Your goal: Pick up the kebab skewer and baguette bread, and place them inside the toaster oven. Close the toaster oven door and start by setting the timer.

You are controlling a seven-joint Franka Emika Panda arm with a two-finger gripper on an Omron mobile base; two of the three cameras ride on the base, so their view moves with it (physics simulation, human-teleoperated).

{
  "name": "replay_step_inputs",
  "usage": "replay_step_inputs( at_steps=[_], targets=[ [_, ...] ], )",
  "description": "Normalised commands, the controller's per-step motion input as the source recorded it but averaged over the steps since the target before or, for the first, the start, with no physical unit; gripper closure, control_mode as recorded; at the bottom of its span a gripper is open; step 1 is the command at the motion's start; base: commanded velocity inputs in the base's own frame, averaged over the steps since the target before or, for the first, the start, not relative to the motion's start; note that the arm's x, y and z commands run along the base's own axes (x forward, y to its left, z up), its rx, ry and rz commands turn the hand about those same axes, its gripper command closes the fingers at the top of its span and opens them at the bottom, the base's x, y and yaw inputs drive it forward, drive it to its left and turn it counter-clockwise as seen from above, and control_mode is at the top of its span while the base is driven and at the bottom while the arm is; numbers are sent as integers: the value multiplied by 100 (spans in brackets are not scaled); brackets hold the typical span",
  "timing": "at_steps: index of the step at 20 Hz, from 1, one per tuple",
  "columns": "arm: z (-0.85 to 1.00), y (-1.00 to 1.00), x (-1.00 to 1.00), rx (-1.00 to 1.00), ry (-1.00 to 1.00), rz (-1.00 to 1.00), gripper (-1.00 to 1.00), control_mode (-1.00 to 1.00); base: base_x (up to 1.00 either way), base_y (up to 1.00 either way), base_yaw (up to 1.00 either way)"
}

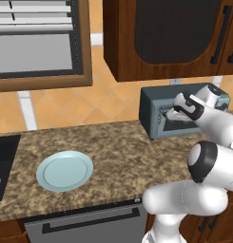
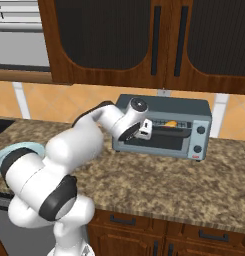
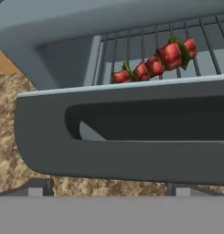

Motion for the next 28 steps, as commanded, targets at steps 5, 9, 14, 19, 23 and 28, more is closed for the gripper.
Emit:
replay_step_inputs(
  at_steps=[5,9,14,19,23,28],
  targets=[
    [0,0,25,0,0,0,-100,-100,0,0,0],
    [-1,0,44,0,0,0,-100,-100,0,0,0],
    [0,1,67,0,0,-2,-100,-100,0,0,0],
    [-5,-1,13,0,0,0,-100,-100,0,0,0],
    [0,-23,-27,1,-2,0,-100,-100,0,0,0],
    [6,-35,-53,8,-4,0,-100,-100,0,0,0]
  ],
)
